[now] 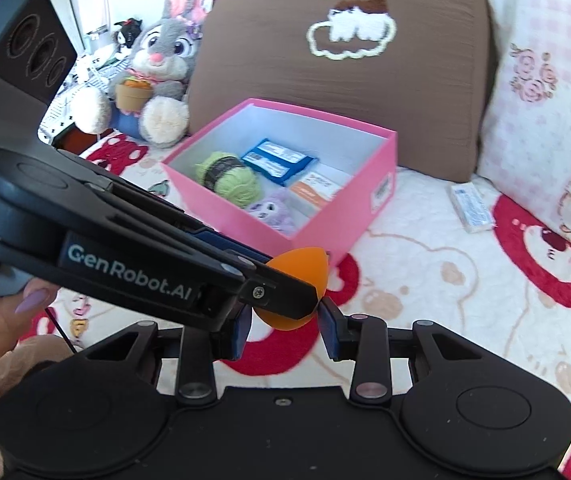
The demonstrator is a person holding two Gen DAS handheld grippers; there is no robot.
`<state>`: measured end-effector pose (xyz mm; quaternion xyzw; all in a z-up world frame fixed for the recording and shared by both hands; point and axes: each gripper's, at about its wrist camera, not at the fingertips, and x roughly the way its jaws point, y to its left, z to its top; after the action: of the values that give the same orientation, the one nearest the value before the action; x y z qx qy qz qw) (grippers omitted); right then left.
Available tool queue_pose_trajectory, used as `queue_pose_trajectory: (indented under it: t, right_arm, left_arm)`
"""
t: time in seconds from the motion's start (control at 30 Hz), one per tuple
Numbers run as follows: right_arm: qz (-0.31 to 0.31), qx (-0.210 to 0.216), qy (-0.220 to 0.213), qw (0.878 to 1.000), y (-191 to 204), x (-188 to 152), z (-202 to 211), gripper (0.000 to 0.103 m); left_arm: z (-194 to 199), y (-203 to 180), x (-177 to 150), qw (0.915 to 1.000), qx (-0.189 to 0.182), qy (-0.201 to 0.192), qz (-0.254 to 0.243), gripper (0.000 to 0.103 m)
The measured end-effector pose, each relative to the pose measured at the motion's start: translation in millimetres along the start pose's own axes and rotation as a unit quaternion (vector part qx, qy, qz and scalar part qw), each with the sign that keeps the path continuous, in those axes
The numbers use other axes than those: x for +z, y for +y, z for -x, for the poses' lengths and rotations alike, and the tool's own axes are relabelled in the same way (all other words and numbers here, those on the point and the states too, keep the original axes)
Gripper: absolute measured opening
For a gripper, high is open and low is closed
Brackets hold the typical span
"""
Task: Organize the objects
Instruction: 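Lift the orange sponge with the left tool and carry it over the pink box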
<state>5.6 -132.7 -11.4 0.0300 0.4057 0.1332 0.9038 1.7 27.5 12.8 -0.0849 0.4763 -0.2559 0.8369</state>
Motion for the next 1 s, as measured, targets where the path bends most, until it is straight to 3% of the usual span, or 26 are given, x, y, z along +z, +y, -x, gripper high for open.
queue_pose_trajectory:
  t: [0.13, 0.3, 0.53, 0.73, 0.87, 1.0]
  right_arm:
    - [-0.02, 0.001, 0.008, 1.0, 18.1, 15.4, 0.4, 0.042]
    - [0.019, -0.009, -0.002, 1.0, 43.9, 32.0, 2.8, 0.042]
    - [0.025, 0.006, 0.01, 1.0, 52.5, 57.2, -7.4, 0.042]
    - [0.013, 0.004, -0.024, 1.0, 60.5, 80.7, -6.1, 0.042]
    - [0.047, -0.023, -0.043, 0.998, 71.4, 96.2, -11.9, 0.042]
    - [0.052, -0.027, -0.042, 0.997, 67.7, 109.8, -28.0, 0.042]
  left_arm:
    - [19.9, 9.1, 2.5, 1.0, 0.002, 0.002, 0.003, 0.033]
    - [40.6, 19.7, 14.0, 1.0, 0.007, 0.006, -0.001, 0.033]
    - [52.4, 34.8, 29.1, 0.9997, 0.021, 0.011, -0.004, 0.033]
    - [74.0, 46.8, 50.7, 0.9995, 0.027, -0.014, 0.003, 0.033]
    - [77.9, 59.4, 65.9, 0.9992, 0.025, -0.032, 0.007, 0.033]
    - [66.8, 78.5, 83.1, 0.9993, 0.02, -0.022, 0.021, 0.033]
